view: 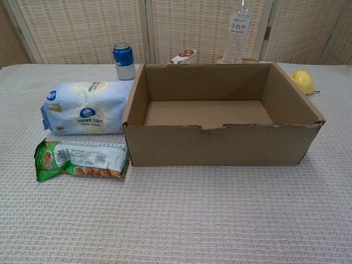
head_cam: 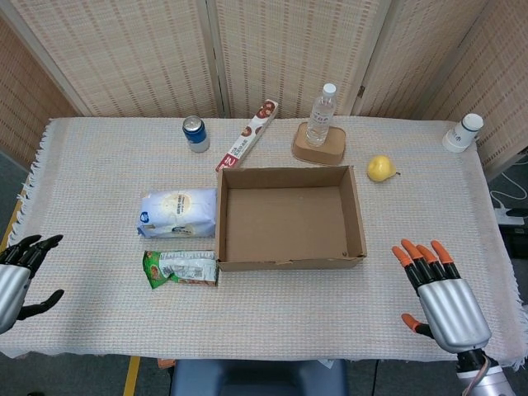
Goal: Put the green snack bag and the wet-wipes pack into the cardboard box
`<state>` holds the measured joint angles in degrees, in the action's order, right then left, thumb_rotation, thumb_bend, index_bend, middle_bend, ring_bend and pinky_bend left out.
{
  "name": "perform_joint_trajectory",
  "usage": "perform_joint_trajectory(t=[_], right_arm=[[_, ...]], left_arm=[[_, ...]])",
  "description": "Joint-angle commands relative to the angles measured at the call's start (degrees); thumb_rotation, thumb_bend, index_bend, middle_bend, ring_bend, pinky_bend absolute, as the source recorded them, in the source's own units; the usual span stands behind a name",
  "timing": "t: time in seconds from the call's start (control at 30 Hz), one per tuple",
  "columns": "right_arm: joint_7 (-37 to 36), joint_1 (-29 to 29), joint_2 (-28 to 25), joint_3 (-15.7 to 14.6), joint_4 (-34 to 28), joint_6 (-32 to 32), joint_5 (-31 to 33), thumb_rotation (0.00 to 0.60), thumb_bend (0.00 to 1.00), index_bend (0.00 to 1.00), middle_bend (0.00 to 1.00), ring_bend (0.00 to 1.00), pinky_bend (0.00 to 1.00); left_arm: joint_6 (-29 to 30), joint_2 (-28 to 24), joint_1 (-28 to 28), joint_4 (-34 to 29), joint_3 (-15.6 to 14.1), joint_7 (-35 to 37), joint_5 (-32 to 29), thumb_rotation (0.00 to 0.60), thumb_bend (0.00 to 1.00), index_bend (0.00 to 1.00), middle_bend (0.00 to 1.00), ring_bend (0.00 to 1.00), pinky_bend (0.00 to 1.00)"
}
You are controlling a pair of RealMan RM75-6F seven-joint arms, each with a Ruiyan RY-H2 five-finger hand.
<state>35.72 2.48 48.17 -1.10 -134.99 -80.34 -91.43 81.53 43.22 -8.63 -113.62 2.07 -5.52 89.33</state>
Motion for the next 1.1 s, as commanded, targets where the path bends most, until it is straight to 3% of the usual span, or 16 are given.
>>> perform_joint_trajectory(t=[0.03,0.3,0.43,0.87,1.1], right_arm=[[0.2,0.2,-0.1,0.0,0.0,0.3,0.3,0.600,0.02,0.06,0.03,0.00,0.00],[0.2,0.2,-0.1,-0.3,0.0,0.7,0.2,0.600,0.02,0.06,0.03,0.00,0.00],[0.0,0.0,-0.1,-0.4,0.0,0.3,-0.5,0.600,0.02,0.06,0.03,0.00,0.00],[-1.0,0.4,-0.9,0.1,0.0,0.4,0.8,0.600,0.02,0.07,0.03,0.00,0.00],[-1.9,0.5,-1.4,0.6,0.0,-0.3,1.1,0.600,0.02,0.07,0.03,0.00,0.00]], left_arm=[[-0.8,1.7,-0.1,0.2,-0.7,-0.7,0.6,0.600,0.22,0.14,0.23,0.12,0.23],[-9.3,6.9,-2.0,-2.4,-4.5,-9.1,2.0,0.600,0.22,0.16,0.23,0.14,0.27],[-13.6,10.9,-3.7,-3.4,-5.1,-13.2,0.5,0.600,0.22,0.17,0.25,0.16,0.28],[-17.3,25.9,-10.5,2.7,0.8,-14.9,-3.1,0.600,0.23,0.22,0.29,0.19,0.32],[-21.1,32.0,-14.0,8.0,1.3,-19.6,-7.1,0.600,0.23,0.22,0.29,0.20,0.33]])
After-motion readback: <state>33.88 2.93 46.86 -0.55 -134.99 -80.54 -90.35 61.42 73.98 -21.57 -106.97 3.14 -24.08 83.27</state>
